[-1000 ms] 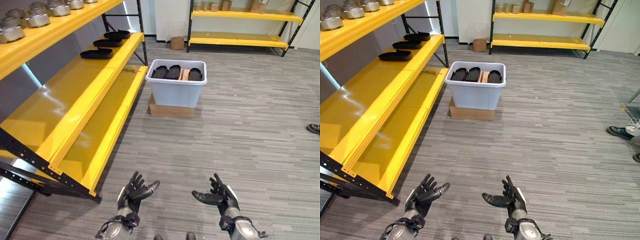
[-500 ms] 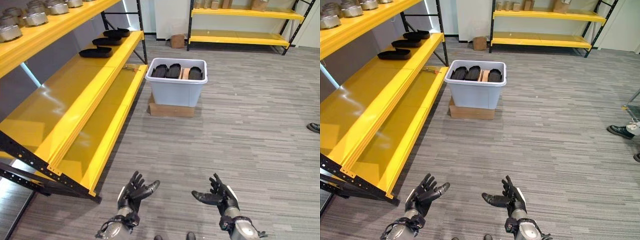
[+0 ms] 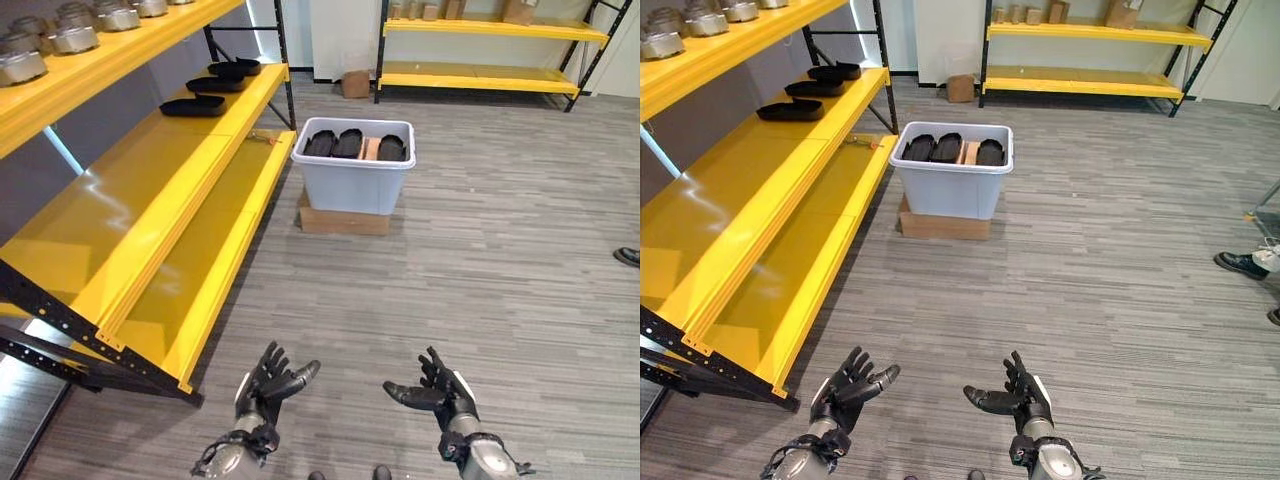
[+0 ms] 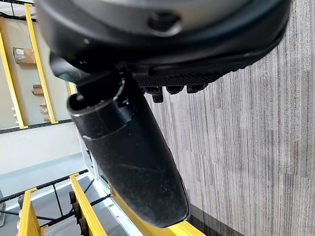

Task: Move parts from the plastic box to the shelf.

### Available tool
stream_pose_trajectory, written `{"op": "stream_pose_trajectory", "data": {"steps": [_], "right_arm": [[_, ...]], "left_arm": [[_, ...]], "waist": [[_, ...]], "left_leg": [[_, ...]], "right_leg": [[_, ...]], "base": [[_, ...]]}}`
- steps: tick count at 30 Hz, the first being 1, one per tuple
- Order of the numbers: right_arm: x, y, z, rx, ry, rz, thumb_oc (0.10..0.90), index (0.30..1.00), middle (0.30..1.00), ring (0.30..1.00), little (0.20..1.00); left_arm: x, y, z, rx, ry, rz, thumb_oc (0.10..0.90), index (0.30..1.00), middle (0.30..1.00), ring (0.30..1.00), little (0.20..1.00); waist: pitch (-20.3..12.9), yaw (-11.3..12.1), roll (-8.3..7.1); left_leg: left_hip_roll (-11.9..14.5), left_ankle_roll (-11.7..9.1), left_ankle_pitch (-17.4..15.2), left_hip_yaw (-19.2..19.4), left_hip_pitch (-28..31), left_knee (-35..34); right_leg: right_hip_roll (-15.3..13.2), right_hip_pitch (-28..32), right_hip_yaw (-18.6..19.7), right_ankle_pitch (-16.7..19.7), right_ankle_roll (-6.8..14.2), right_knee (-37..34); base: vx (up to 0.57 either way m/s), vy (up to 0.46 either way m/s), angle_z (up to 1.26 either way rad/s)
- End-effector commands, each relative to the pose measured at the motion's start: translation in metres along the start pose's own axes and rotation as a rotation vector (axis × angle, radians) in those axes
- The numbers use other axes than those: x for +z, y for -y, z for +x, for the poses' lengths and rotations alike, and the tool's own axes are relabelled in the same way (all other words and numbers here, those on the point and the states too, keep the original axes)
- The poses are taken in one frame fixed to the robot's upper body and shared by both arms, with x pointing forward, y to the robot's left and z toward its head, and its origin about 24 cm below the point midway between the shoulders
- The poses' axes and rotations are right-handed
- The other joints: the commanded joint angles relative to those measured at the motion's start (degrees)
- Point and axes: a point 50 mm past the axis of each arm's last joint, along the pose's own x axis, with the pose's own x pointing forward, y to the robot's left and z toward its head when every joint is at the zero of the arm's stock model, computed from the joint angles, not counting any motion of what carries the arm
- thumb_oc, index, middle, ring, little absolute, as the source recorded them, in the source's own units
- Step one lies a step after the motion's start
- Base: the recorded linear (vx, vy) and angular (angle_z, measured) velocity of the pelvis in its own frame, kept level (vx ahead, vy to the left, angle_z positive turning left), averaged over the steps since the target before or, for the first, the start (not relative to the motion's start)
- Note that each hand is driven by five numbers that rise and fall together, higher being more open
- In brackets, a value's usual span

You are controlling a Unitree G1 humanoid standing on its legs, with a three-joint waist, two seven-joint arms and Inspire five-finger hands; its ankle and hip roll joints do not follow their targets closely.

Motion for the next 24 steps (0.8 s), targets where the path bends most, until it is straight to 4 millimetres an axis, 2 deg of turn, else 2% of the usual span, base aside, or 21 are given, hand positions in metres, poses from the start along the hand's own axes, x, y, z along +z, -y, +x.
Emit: {"op": "stream_pose_trajectory", "data": {"steps": [1, 4, 9, 10, 11, 12, 13, 18, 19, 21, 24], "right_arm": [[0.051, -0.011, 0.012, 0.079, 0.232, 0.008, 0.900, 1.000, 1.000, 1.000, 1.000], [0.053, -0.011, 0.014, 0.081, 0.236, 0.008, 0.900, 1.000, 1.000, 1.000, 1.000], [0.055, -0.015, 0.015, 0.094, 0.246, 0.030, 0.900, 1.000, 1.000, 1.000, 1.000], [0.054, -0.015, 0.015, 0.095, 0.242, 0.038, 0.900, 1.000, 1.000, 1.000, 1.000], [0.054, -0.018, 0.015, 0.106, 0.245, 0.050, 0.900, 1.000, 1.000, 1.000, 1.000], [0.054, -0.018, 0.015, 0.106, 0.245, 0.050, 0.900, 1.000, 1.000, 1.000, 1.000], [0.053, -0.018, 0.013, 0.107, 0.245, 0.059, 0.900, 1.000, 1.000, 1.000, 1.000], [0.054, -0.017, 0.013, 0.104, 0.246, 0.066, 0.900, 1.000, 1.000, 1.000, 1.000], [0.057, -0.015, 0.014, 0.100, 0.255, 0.039, 0.900, 1.000, 1.000, 1.000, 1.000], [0.058, -0.013, 0.015, 0.096, 0.254, 0.032, 0.900, 1.000, 1.000, 1.000, 1.000], [0.058, -0.009, 0.013, 0.090, 0.253, -0.005, 0.900, 1.000, 1.000, 1.000, 1.000]], "left_arm": [[0.048, 0.026, 0.015, -0.129, 0.215, 0.006, 0.900, 1.000, 1.000, 1.000, 1.000], [0.048, 0.026, 0.015, -0.130, 0.218, -0.002, 0.900, 1.000, 1.000, 1.000, 1.000], [0.053, 0.026, 0.015, -0.141, 0.232, 0.019, 0.900, 1.000, 1.000, 1.000, 1.000], [0.053, 0.026, 0.015, -0.143, 0.234, 0.032, 0.900, 1.000, 1.000, 1.000, 1.000], [0.058, 0.027, 0.017, -0.146, 0.249, 0.074, 0.900, 1.000, 1.000, 1.000, 1.000], [0.058, 0.027, 0.017, -0.147, 0.249, 0.074, 0.900, 1.000, 1.000, 1.000, 1.000], [0.059, 0.027, 0.017, -0.152, 0.255, 0.091, 0.900, 1.000, 1.000, 1.000, 1.000], [0.057, 0.028, 0.017, -0.163, 0.246, 0.085, 0.900, 1.000, 1.000, 1.000, 1.000], [0.058, 0.031, 0.017, -0.177, 0.252, 0.076, 0.900, 1.000, 1.000, 1.000, 1.000], [0.059, 0.034, 0.018, -0.186, 0.260, 0.075, 0.900, 1.000, 1.000, 1.000, 1.000], [0.057, 0.035, 0.018, -0.195, 0.252, 0.072, 0.900, 1.000, 1.000, 1.000, 1.000]], "waist": [[0.3, 0.1, -2.18], [0.6, 0.1, -1.92], [1.4, -0.4, -1.25], [1.6, -0.5, -1.13], [3.1, -1.1, -1.01], [3.1, -1.0, -1.05], [3.8, -1.2, -0.37], [4.0, -2.4, -0.08], [4.4, -3.0, -0.16], [4.6, -3.3, -0.38], [4.4, -3.9, -0.58]], "left_leg": [[1.9, -2.2, -3.6, -2.0, -2.0, 5.9], [1.2, -1.3, -4.5, -2.2, -2.4, 6.7], [-0.6, 0.9, -5.9, -2.7, -2.2, 7.3], [-0.9, 1.3, -6.0, -2.6, -1.9, 7.2], [-1.3, 2.1, -6.1, -2.5, -1.7, 7.4], [-1.4, 2.2, -6.1, -2.4, -1.7, 7.5], [-1.5, 2.5, -6.7, -1.9, -0.9, 7.3], [-2.6, 2.8, -7.5, -1.5, 2.1, 5.5], [-3.7, 2.9, -8.4, -1.9, 4.1, 4.5], [-4.7, 2.7, -9.8, -1.8, 5.5, 4.7], [-5.2, 2.1, -11.6, -2.8, 6.9, 5.7]], "right_leg": [[-6.0, 0.6, -0.5, -3.0, 4.4, 3.4], [-6.6, -0.8, 0.2, -3.5, 4.5, 5.8], [-8.1, -4.9, 1.4, -3.8, 5.6, 14.4], [-8.4, -6.5, 2.0, -2.9, 5.8, 17.1], [-8.5, -10.1, 3.3, 1.5, 6.3, 23.9], [-8.5, -10.2, 3.4, 1.4, 6.3, 24.1], [-8.8, -13.1, 1.8, 1.4, 6.1, 27.7], [-7.3, -16.9, 0.6, 2.5, 6.0, 24.8], [-7.6, -18.1, -1.5, 3.5, 6.4, 19.2], [-8.5, -18.7, -4.5, 4.6, 6.6, 14.3], [-8.1, -16.3, -6.0, 4.3, 6.6, 11.2]], "base": [[-0.05, 0.087, 0.22], [-0.03, 0.110, 0.04], [-0.01, 0.159, 0.01], [-0.04, 0.197, 0.01], [-0.04, 0.147, 0.03], [-0.02, 0.194, 0.01], [0.02, 0.097, 0.16], [0.11, 0.067, -0.11], [0.18, 0.003, -0.15], [0.24, -0.017, -0.01], [0.25, -0.079, 0.17]]}}
